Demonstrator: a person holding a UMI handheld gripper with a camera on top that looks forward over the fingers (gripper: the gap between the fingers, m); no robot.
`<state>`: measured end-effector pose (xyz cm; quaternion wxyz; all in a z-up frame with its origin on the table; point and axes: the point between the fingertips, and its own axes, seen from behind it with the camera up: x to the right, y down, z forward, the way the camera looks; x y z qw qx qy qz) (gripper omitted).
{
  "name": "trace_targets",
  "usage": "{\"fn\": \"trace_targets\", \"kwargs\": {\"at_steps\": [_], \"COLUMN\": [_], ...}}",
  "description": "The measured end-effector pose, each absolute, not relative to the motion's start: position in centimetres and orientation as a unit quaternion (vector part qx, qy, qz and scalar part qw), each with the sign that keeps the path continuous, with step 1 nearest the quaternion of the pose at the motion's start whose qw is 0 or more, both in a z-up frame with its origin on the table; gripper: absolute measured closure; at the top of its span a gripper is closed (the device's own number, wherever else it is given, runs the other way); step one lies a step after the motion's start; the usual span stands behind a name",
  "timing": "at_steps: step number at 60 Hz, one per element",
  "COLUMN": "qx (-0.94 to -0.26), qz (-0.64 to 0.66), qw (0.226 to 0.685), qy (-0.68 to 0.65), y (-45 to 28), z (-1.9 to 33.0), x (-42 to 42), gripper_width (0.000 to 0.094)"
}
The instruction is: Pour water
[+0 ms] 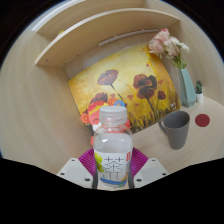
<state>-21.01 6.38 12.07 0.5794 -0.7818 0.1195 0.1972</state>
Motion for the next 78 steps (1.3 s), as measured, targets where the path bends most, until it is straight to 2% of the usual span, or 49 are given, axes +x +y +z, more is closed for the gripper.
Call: {"fn": "trace_targets", "kwargs": {"at_steps": [10,29,48,59,64,68,72,78], "qx": [-0.744,-0.548,-0.346,-0.321,-0.330,-0.366,-0.426,-0.508], "qz": [0.316,0.530,0.628,0.634,0.633,0.625,0.603,0.539], "qw": [0.540,0.418,0.316,0.282,0.293,0.315,0.359,0.459], "qy": [0.232,0.494,0.621,0.644,0.636,0.613,0.571,0.492], "y": [9.6,13.6,15.2,15.4,15.4,15.2,15.0,14.1], "z": [14.5,17.1,18.1,17.3,17.9,18.6,20.1,23.2], "x": [-18.4,-13.1,-9.0,-8.5,-8.6,-8.9,-9.2,-8.3], "gripper_width": [0.0525,0.0527,0.0524,0.0507,0.0507,0.0506,0.0507,0.0507]}}
